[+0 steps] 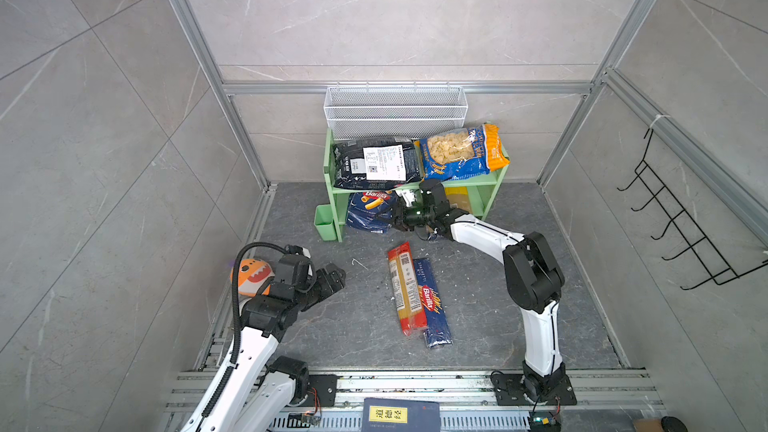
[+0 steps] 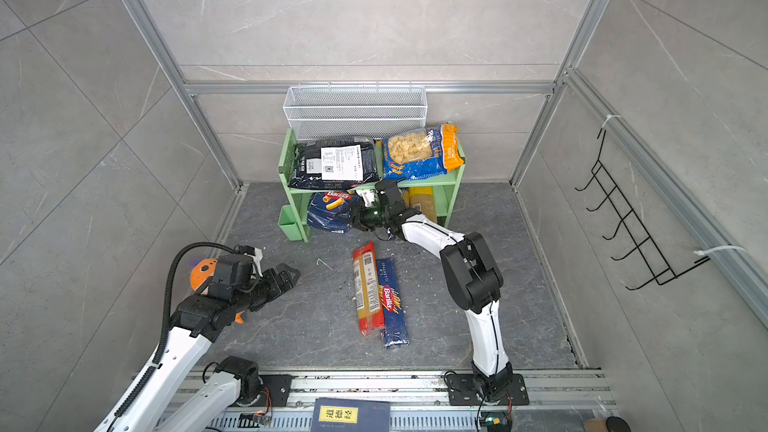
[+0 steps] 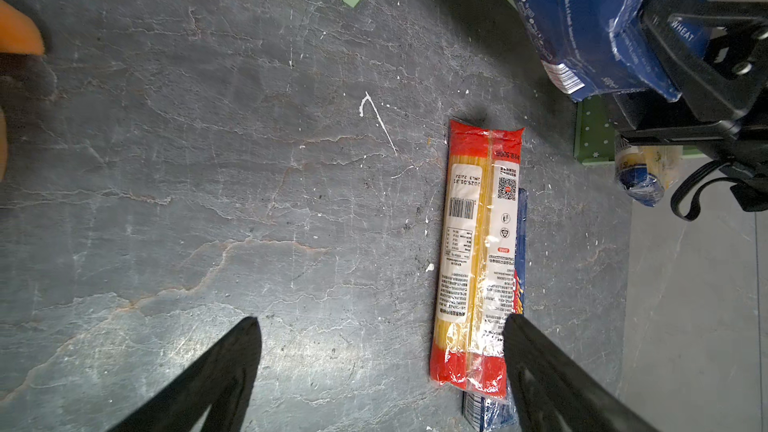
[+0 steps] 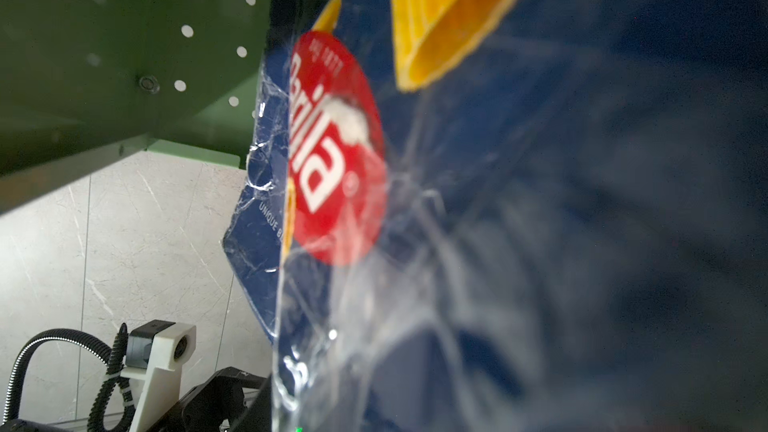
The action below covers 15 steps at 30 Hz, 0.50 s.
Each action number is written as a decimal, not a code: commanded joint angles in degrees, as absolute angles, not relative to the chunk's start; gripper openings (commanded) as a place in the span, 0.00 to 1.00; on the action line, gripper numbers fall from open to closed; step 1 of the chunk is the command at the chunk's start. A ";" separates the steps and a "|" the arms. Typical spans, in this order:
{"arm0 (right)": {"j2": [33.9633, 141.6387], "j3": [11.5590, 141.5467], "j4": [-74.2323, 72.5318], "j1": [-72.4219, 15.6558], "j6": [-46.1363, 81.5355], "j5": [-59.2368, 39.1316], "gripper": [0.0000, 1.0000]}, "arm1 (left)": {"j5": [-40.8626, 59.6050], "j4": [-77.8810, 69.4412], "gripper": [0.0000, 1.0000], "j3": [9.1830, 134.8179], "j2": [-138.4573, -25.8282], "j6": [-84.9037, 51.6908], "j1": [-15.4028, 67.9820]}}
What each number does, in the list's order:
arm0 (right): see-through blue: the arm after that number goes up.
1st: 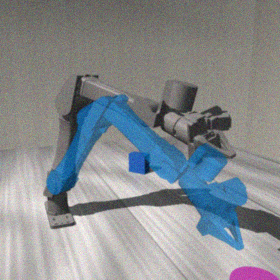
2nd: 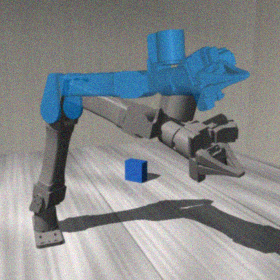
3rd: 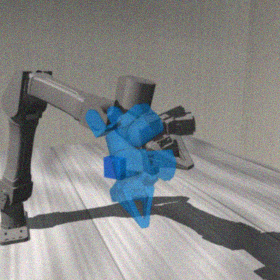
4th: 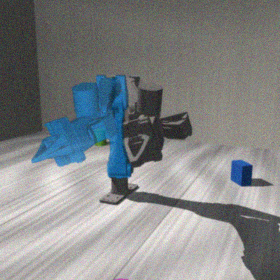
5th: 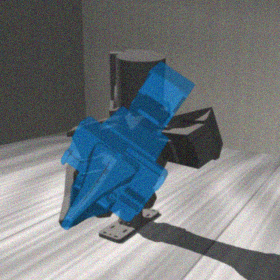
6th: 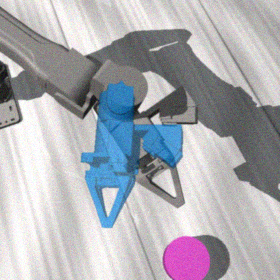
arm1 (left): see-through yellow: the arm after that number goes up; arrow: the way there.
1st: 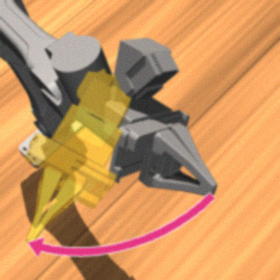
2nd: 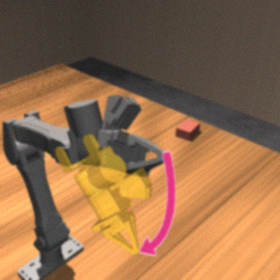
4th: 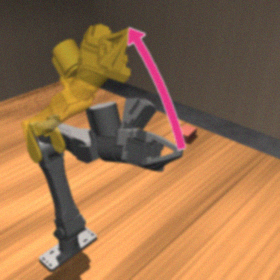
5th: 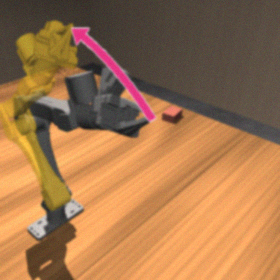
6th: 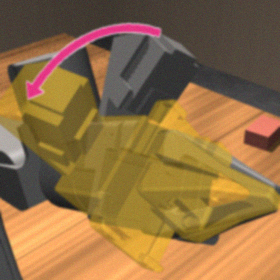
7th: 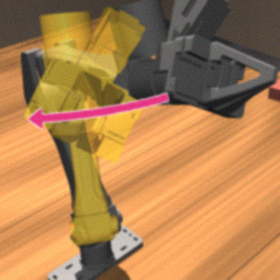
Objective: Place and organize the pasta boxes and bags onto the shelf
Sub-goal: 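Carry the Barilla Rigatoni box with the right gripper onto the shelf's lower tier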
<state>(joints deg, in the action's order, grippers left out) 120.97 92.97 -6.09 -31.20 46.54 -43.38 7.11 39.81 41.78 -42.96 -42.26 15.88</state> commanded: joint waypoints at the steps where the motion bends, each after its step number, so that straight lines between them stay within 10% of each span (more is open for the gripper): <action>1: 121.72 99.89 -10.17 -32.56 43.69 -45.38 0.32 | 9.28 39.20 0.93 41.95 -41.93 -40.40 14.99; 10: 126.86 108.09 -3.70 -33.68 41.83 -45.09 0.40 | 10.79 38.76 0.93 41.20 -40.84 -40.44 14.24; 15: 128.72 112.02 0.78 -33.66 39.83 -44.69 0.69 | 11.92 37.84 0.93 40.39 -40.93 -40.65 13.89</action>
